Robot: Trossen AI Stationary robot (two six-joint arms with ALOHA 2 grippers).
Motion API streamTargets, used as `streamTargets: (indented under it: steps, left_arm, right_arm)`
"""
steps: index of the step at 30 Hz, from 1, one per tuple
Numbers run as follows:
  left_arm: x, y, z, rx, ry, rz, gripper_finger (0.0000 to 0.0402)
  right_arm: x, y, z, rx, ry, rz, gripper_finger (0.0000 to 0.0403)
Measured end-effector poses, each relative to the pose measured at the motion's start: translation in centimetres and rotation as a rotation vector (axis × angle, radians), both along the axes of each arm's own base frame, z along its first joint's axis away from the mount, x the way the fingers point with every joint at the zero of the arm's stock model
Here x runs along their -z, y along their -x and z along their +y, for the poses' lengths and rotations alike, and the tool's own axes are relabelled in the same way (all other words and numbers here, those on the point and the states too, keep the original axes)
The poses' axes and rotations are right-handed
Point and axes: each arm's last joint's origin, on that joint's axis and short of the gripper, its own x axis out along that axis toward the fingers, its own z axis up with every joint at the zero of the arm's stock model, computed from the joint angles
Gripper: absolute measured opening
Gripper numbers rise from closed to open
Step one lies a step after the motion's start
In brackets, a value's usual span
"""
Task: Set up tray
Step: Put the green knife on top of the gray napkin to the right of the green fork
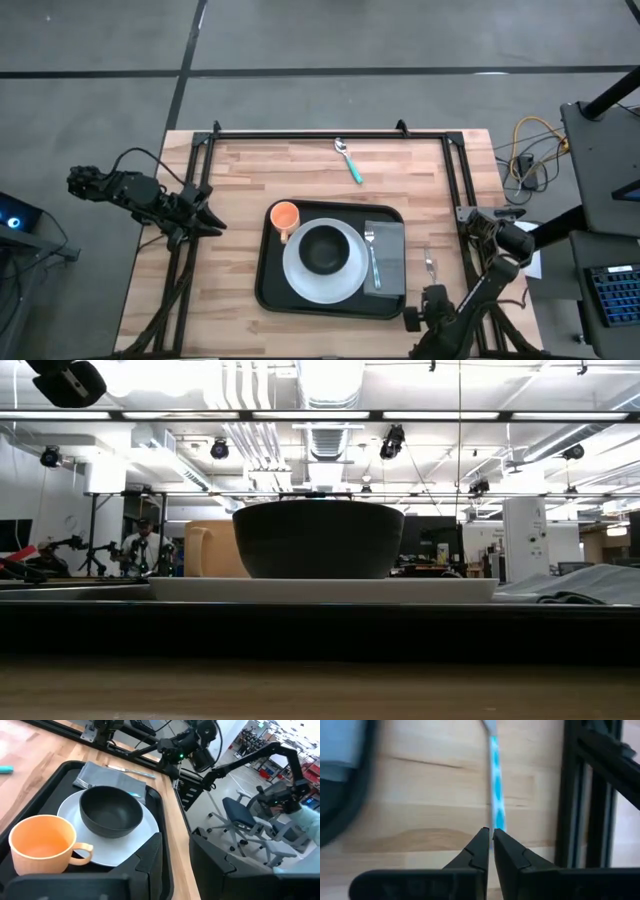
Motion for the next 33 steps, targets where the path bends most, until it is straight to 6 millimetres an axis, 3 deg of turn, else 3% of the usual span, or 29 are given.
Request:
streamTargets:
  steps: [8,16,33]
  left_arm:
    - [0.0,0.0,-0.1,0.019,0.011,0.005,0.0079]
    - [0.0,0.0,-0.1,0.020,0.016,0.008,0.0079]
    - [0.1,0.0,-0.1,0.010,0.039,0.018,0.0079]
  right_arm:
    - [2.0,1.8,-0.7,0.033,0.033,0.094,0.0074]
    - [3.8,2.4,-2.0,0.008,0.006,0.022,0.0136]
    - [6.5,3.7,-4.7,-0.032,0.043,-0.017,0.0091]
